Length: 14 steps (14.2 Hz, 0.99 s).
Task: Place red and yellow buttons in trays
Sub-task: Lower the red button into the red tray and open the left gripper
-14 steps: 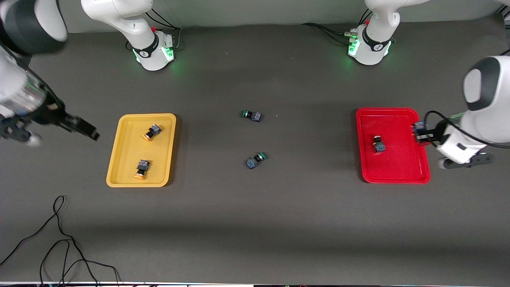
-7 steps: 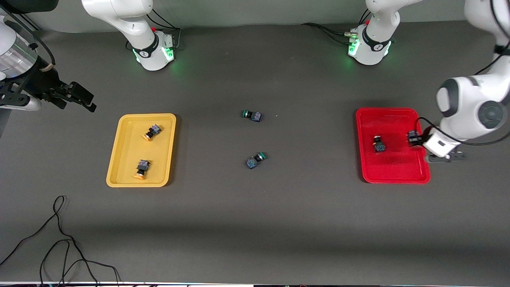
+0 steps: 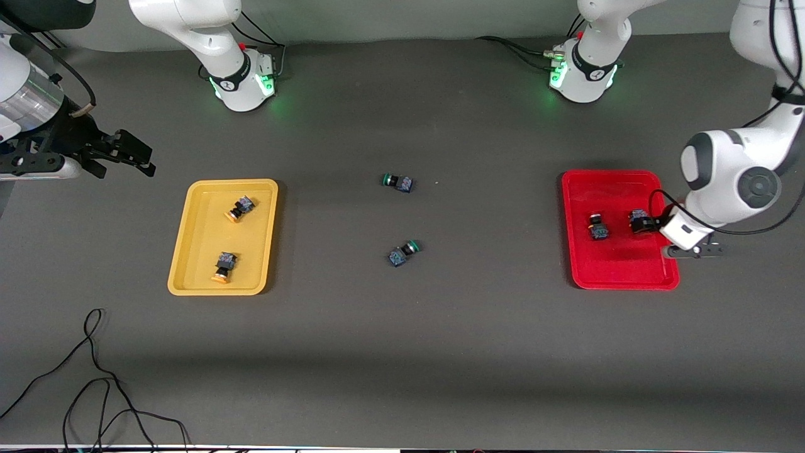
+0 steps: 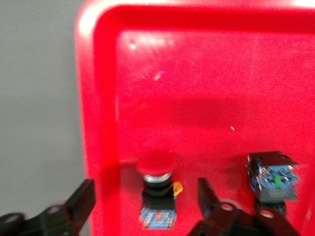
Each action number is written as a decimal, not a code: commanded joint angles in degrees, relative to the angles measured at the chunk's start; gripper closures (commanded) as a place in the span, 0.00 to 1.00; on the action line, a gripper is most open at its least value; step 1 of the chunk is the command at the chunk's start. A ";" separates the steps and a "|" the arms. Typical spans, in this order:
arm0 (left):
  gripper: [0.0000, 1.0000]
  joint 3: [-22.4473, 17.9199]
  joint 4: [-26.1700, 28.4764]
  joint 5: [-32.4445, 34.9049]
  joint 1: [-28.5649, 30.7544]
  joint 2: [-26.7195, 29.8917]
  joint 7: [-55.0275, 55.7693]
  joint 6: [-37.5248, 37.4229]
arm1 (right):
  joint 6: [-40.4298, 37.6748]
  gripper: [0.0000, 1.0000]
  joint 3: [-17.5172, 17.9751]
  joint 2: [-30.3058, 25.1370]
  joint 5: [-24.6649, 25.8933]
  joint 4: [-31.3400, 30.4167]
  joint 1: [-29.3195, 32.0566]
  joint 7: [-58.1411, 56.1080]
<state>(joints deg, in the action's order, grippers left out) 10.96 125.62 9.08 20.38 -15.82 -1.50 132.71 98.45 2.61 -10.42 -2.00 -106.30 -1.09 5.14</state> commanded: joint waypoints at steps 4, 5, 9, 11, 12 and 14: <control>0.00 2.40 -23.80 -1.52 -0.26 5.36 -3.94 -33.26 | -0.36 0.00 0.46 1.18 -0.72 1.62 0.65 -1.88; 0.00 2.66 -27.15 -2.40 -0.43 5.54 -4.03 -37.66 | -0.36 0.00 0.46 1.62 -0.72 1.62 0.74 -1.97; 0.00 6.61 -34.13 -5.29 -0.61 8.60 -3.16 -45.96 | -0.80 0.00 0.46 1.54 -0.72 2.76 0.74 -1.88; 0.00 5.49 -33.78 -5.66 -4.28 10.97 -3.07 -45.79 | -1.15 0.00 0.29 1.28 -0.72 2.68 0.74 -1.97; 0.00 2.78 -32.73 -5.74 -7.43 12.55 -3.07 -45.35 | -1.15 0.00 0.29 1.28 -0.63 2.67 0.74 -1.89; 0.00 -5.99 -32.46 -7.84 -16.82 13.79 -2.98 -45.17 | -1.07 0.00 0.37 1.28 -0.72 3.20 0.74 -1.36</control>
<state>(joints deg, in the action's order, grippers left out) 12.68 91.71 3.08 11.47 -4.63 -4.53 87.88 98.43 2.64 -9.42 -2.00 -104.72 -1.06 4.83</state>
